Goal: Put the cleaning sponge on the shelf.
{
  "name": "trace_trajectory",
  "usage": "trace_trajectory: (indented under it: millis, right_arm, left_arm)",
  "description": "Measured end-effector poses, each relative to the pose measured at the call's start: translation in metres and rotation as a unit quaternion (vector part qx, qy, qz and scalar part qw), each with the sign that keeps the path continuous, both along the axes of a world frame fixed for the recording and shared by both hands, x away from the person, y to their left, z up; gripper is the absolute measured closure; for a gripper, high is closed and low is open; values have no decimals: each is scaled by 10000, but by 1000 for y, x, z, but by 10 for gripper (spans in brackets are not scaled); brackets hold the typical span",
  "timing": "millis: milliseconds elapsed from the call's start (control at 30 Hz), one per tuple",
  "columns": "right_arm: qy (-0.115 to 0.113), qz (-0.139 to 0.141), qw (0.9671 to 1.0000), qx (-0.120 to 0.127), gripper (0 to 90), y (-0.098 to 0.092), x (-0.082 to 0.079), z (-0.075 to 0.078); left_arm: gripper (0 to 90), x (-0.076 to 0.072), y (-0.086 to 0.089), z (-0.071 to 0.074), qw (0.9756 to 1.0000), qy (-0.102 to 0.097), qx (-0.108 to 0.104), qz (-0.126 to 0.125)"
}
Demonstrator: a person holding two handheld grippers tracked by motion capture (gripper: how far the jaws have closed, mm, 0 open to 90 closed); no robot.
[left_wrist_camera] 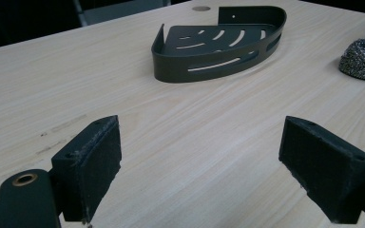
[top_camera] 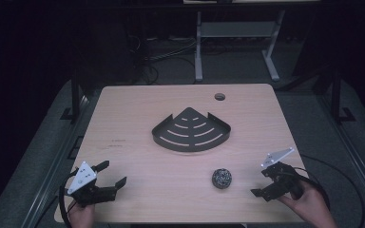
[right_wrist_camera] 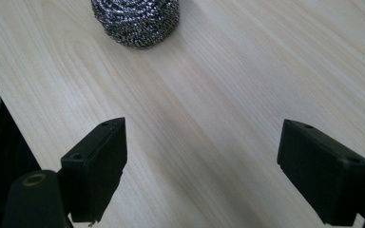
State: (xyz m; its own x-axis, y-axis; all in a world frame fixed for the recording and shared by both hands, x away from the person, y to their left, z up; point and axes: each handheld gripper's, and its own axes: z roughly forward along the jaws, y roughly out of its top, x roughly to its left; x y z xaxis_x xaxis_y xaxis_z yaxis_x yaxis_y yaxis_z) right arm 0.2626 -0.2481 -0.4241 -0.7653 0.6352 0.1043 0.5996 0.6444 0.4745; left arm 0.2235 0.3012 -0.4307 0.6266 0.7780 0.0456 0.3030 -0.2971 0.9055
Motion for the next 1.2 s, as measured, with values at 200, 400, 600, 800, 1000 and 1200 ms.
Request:
trace_trajectory:
  millis: [200, 400, 600, 800, 1000, 1200]
  right_arm:
    - [-18, 117, 9999, -25, 165, 7, 2, 4]
    - [-17, 240, 9997, -81, 164, 16, 5, 7]
    - [-26, 353, 9993, -93, 162, 23, 6, 11]
    - [-21, 424, 9990, -123, 162, 29, 7, 14]
    - [-24, 496, 9987, -122, 161, 36, 10, 17]
    - [-3, 647, 9977, -190, 158, 49, 15, 17]
  left_arm:
    - [135, 0, 2, 0, 10000, 13, -35, 11]
    - [135, 0, 3, 0, 10000, 14, -32, 18]
    - [135, 0, 2, 0, 10000, 15, -44, 19]
    - [135, 0, 1, 1, 10000, -5, -34, 5]
    - [135, 0, 2, 1, 10000, -16, -53, 17]
    - [135, 0, 3, 1, 10000, -13, -68, 30]
